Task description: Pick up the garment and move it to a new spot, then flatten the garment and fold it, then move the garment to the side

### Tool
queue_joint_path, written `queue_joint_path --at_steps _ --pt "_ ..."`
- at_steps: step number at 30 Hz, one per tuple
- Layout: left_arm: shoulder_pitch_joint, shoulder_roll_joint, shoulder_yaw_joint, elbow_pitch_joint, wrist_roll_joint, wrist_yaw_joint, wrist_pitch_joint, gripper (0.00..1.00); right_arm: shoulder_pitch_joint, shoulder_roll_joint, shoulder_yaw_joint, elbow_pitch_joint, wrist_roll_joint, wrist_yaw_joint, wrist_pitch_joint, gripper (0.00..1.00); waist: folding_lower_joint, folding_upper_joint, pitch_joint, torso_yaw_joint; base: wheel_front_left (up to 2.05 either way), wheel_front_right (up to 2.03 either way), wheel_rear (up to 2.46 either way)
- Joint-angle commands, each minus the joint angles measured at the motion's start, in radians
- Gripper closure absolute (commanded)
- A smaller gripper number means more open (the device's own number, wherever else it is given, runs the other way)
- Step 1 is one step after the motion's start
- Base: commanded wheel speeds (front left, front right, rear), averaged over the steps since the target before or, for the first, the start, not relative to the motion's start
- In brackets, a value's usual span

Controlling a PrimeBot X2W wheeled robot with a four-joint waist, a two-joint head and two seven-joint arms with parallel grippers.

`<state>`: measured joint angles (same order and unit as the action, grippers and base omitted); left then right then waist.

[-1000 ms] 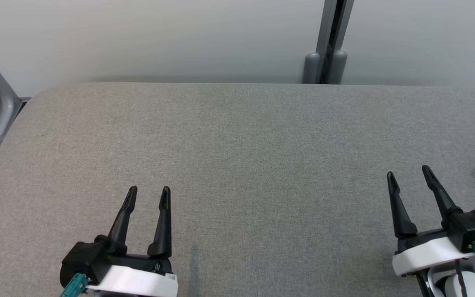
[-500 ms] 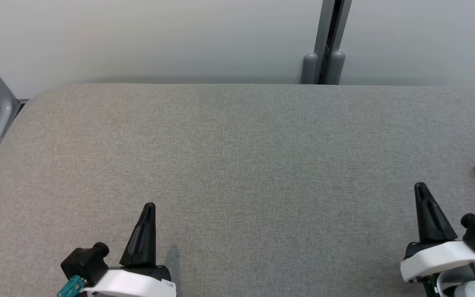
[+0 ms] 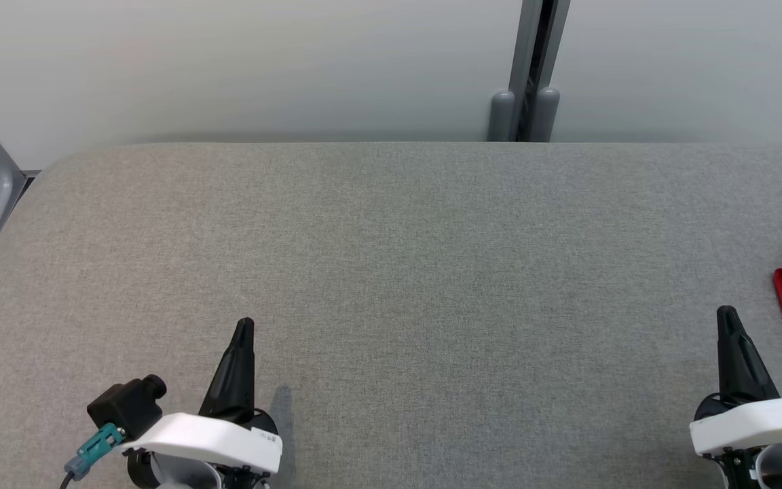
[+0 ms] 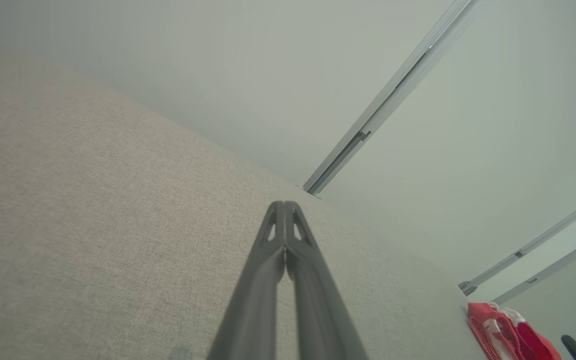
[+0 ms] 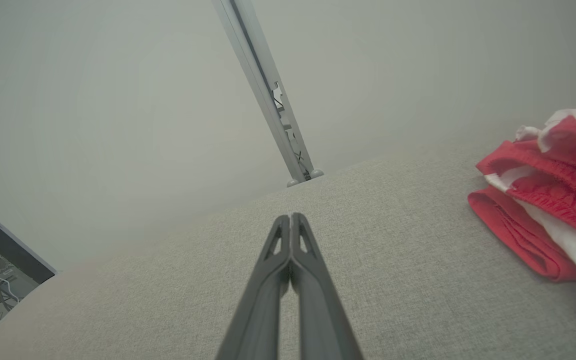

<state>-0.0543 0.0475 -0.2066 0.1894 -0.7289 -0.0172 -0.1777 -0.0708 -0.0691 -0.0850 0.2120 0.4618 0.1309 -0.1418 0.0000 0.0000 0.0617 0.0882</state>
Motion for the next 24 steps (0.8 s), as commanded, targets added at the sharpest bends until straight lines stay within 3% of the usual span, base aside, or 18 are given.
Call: queue_joint_path --at_steps 1,24 --pt "-0.039 0.002 0.005 -0.001 -0.038 -0.009 0.007 1.00 -0.002 -0.005 -0.013 -0.018 0.046 0.000 0.010 1.00 0.0000 0.0000 -0.001 -0.001 0.00 0.00 0.00" --pt "-0.121 0.002 0.011 0.082 -0.317 -0.041 0.071 1.00 0.024 0.002 -0.096 -0.038 0.386 0.000 0.098 1.00 0.0000 0.0000 -0.013 -0.020 0.00 0.00 0.00"
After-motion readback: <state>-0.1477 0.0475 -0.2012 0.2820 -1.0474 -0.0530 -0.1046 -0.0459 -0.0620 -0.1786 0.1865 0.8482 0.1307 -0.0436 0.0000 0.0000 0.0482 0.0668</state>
